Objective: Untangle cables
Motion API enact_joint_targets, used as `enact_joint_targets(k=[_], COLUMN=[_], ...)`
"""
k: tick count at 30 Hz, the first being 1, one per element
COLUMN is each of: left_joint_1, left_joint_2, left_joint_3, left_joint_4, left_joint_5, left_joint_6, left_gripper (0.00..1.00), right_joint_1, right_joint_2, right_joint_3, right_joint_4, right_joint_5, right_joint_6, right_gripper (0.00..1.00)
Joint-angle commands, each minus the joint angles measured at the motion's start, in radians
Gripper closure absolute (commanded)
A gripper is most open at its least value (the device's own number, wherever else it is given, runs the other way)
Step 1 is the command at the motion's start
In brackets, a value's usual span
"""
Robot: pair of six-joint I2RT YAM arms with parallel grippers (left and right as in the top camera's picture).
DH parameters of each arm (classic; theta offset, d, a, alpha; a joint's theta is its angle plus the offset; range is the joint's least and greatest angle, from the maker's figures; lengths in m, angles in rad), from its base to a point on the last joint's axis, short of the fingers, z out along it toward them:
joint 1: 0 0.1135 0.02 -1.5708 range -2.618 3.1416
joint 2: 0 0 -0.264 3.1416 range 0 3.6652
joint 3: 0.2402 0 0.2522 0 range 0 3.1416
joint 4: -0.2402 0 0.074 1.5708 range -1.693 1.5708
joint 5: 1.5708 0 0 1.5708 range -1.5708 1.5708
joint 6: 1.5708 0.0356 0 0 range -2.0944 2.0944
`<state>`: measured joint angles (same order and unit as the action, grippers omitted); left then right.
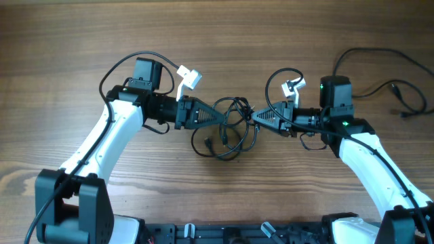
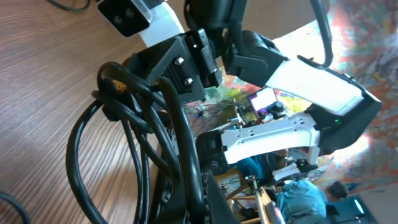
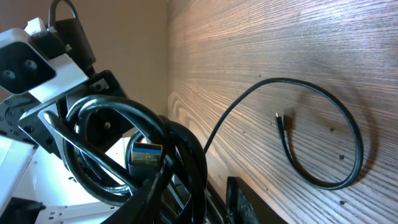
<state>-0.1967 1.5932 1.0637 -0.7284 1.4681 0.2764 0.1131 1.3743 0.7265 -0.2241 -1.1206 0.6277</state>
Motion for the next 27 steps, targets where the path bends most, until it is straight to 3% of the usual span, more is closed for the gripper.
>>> enact_joint_targets(k=[1,6,8,11,13,16,21,27], left_joint_1=[-0.016,-0.042,-0.043,-0.043,-0.043,-0.045,-0.093,-0.108], left_joint_2=[-0.005,-0.005,-0.005,-0.005,-0.005,-0.005,-0.002,0.018], left_joint_3=[0.001,0.001,0.001,0.001,0.001,0.001,0.001,0.001], left_joint_4=[0.007,0.008,0.008,0.006,0.006,-0.002,-0.053,-0.115], left_joint_5=[0.092,0.076,0.056,-0.024,-0.120,-0.380,-0.831,-0.996], left_joint_6=[0.030,0.031,0.031,0.018,-0.055,-0.229,-0.428,-0.515], left_gripper=[0.96,0.96,0.96,0.96,0.96,0.96,0.96,0.96], right_joint_1=[0.008,0.008,0.008,0.008,0.007,0.007,0.007,0.007], right_joint_2=[-0.005,-0.005,-0.005,-0.005,-0.005,-0.005,-0.005,-0.005], right_joint_3=[0.004,0.004,0.004,0.004,0.004,0.004,0.004,0.004], right_joint_4=[0.006,0.117,0.119,0.109,0.093,0.097,0.106,0.077], right_joint_5=[-0.052,-0.162,-0.164,-0.116,0.019,0.251,0.390,0.522], right_joint_6=[-0.026,-0.026,-0.035,-0.166,-0.181,-0.190,-0.343,-0.365], right_gripper=[0.65,0.79,0.95,0.96,0.96,0.96,0.96,0.96])
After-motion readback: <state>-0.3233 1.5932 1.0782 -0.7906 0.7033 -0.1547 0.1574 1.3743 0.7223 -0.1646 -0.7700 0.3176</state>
